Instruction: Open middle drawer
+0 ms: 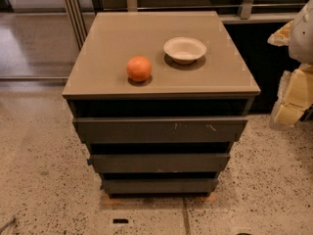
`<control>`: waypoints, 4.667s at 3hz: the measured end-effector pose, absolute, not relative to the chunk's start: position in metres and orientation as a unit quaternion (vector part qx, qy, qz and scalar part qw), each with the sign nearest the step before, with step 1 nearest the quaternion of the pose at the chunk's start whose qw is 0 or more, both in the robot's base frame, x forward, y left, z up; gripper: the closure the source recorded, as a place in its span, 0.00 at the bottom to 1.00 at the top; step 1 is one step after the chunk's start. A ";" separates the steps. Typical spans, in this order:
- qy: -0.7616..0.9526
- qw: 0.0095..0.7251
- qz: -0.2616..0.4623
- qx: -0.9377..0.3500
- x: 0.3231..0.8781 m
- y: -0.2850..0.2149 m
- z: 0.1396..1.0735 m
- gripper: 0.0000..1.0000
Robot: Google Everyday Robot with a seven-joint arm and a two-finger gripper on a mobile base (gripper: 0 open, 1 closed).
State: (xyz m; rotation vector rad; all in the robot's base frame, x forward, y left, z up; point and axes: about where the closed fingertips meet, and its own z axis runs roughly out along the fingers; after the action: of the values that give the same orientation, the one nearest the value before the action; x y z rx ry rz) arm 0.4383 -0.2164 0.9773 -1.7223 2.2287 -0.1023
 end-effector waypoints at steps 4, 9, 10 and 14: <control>0.777 0.162 0.029 -0.608 0.451 -0.206 0.904 0.65; 0.738 0.212 0.113 -0.631 0.467 -0.178 0.722 1.00; 0.732 0.222 0.172 -0.621 0.489 -0.164 0.647 1.00; 0.725 0.201 0.195 -0.629 0.475 -0.166 0.551 1.00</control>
Offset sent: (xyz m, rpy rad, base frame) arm 0.0011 0.0006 -0.0034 0.0041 0.0021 0.0047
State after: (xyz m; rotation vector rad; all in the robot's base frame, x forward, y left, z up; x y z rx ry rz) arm 0.4754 -0.1665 0.5515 -1.7584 2.0265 0.5450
